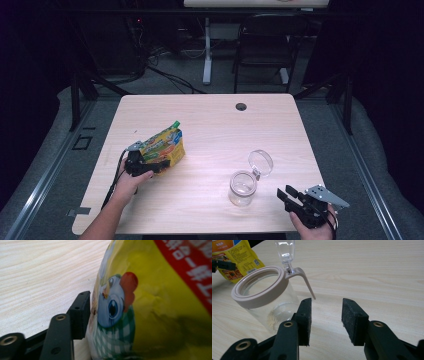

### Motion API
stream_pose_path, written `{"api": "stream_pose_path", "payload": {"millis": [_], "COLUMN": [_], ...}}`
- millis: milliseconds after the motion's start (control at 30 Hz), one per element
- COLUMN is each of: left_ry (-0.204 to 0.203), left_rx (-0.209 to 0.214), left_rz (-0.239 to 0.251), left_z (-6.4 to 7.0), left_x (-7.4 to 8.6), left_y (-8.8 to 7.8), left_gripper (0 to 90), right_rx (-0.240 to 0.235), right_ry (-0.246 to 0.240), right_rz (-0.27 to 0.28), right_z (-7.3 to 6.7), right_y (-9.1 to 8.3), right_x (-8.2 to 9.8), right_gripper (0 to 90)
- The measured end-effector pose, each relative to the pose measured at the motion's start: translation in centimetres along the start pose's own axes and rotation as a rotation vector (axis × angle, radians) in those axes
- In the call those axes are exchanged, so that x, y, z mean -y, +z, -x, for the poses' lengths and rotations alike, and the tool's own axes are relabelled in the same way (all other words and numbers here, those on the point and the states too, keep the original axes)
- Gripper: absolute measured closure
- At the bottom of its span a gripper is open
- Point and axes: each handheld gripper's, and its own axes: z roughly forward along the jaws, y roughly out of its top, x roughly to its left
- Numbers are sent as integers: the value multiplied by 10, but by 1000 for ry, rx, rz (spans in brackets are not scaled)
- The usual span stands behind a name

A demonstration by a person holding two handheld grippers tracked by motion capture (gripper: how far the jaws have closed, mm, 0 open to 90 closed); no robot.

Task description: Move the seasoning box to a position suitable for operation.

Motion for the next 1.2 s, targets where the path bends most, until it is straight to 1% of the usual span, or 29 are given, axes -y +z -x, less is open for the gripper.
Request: {"api": "stream_pose_path", "payload": {"millis": [67,133,200,233,267,300,367,400,433,467,500,600,667,733,833,900,967,1100,1200], "left_ry": [2,5,8,2,5,3,4,1,2,3,7,12,18,27,32,39,37,36,53], "left_rx": [3,-7,-16,-22,-22,-27,-25,-32,-19,-11,-16,-14,-19,-30,-34,-45,-43,-57,-69], "left_rz": [0,-2,-13,-17,-29,-30,-34,-29,-38,-37,-32,-29,-26,-25,-21,-17,-14,-12,-17], "left_z": [0,1,0,1,0,0,-1,-1,-2,-2,-1,-1,-1,1,1,2,1,3,5], "left_x": [0,0,2,3,4,5,7,8,7,8,8,8,8,8,8,8,9,9,9], "left_y": [1,3,5,7,8,9,10,11,10,11,11,11,11,11,11,11,11,11,9], "left_gripper": [447,444,444,444,444,444,443,445,449,473,488,504,517,554,564,575,586,594,599], "right_rx": [0,2,2,1,1,2,1,1,0,1,0,0,-2,0,0,-4,1,-7,-5], "right_ry": [-1,-1,-2,-1,-1,-2,-1,-1,-1,-1,-1,-1,0,1,1,2,-3,2,-1], "right_rz": [-1,-3,-5,-4,-4,-4,-3,-3,-3,-3,-3,-2,-2,-1,-2,1,-6,0,-6], "right_z": [0,0,0,0,0,0,0,-1,0,0,0,-1,0,-1,-1,-1,0,0,-1], "right_y": [0,0,0,0,0,0,0,0,0,0,0,0,0,1,1,1,1,2,3], "right_x": [0,0,0,0,0,0,0,0,0,0,0,0,0,1,1,1,0,1,0], "right_gripper": [600,600,599,599,599,598,597,597,597,597,596,595,595,594,594,594,594,594,594]}}
